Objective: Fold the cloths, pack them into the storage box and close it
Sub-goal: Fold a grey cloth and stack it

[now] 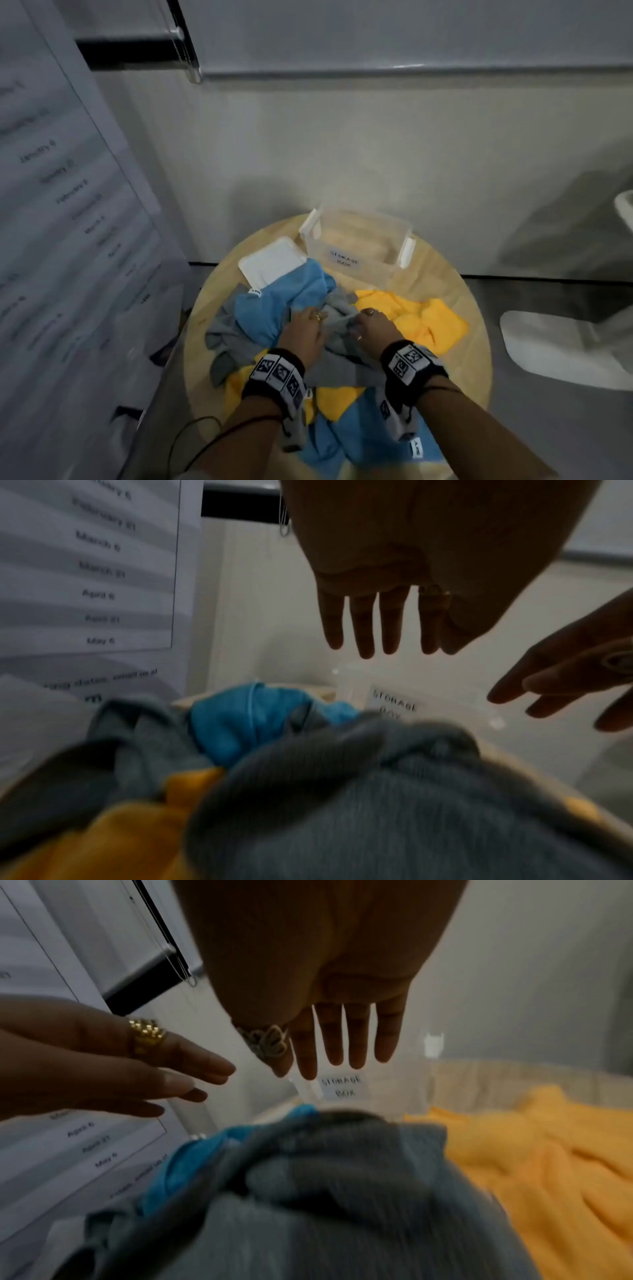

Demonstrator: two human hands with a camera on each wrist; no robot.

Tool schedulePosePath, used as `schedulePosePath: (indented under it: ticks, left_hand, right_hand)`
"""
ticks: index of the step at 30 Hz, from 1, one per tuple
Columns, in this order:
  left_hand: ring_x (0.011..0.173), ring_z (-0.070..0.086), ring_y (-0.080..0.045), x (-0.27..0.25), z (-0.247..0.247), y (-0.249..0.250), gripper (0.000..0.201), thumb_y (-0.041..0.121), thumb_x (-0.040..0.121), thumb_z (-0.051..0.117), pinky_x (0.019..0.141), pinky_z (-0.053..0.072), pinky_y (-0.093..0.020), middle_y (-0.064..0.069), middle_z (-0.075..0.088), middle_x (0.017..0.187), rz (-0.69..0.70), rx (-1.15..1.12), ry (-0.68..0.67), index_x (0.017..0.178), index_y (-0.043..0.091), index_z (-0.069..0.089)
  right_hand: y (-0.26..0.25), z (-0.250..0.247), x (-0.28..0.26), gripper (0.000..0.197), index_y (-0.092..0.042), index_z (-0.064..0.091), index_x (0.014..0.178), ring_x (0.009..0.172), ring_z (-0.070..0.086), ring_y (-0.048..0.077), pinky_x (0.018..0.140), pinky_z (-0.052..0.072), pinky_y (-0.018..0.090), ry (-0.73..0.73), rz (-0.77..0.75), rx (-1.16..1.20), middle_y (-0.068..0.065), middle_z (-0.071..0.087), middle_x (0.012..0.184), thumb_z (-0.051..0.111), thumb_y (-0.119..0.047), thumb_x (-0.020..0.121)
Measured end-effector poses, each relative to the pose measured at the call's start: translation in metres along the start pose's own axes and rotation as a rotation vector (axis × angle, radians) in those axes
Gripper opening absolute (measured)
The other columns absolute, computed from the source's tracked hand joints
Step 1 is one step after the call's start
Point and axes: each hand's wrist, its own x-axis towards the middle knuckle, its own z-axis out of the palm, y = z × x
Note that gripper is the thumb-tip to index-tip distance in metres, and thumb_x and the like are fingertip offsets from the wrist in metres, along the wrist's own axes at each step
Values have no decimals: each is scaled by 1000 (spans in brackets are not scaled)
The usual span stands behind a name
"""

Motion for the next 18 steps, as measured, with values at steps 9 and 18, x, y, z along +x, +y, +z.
schedulePosePath:
  ticks: [9, 18]
  left_hand:
    - [107, 59, -24, -6, 91, -53, 42, 39, 86, 62, 91, 45, -40, -3, 64, 113, -76, -144, 140, 122, 21, 50]
    - [108, 52, -24, -65, 91, -66, 29, 12, 90, 45, 87, 34, -33, 0, 60, 111, 77, 179, 255, 111, 22, 63]
  right_hand:
    - [27, 112, 3, 18, -19, 51, 83, 84, 53, 21, 67, 35, 26, 299, 4, 169, 4, 56, 86, 65, -30, 82]
    - [4, 112, -34, 78, -42, 8, 145, 62, 55, 23, 49, 41, 27, 472, -53, 187, 3, 55, 74, 57, -28, 87]
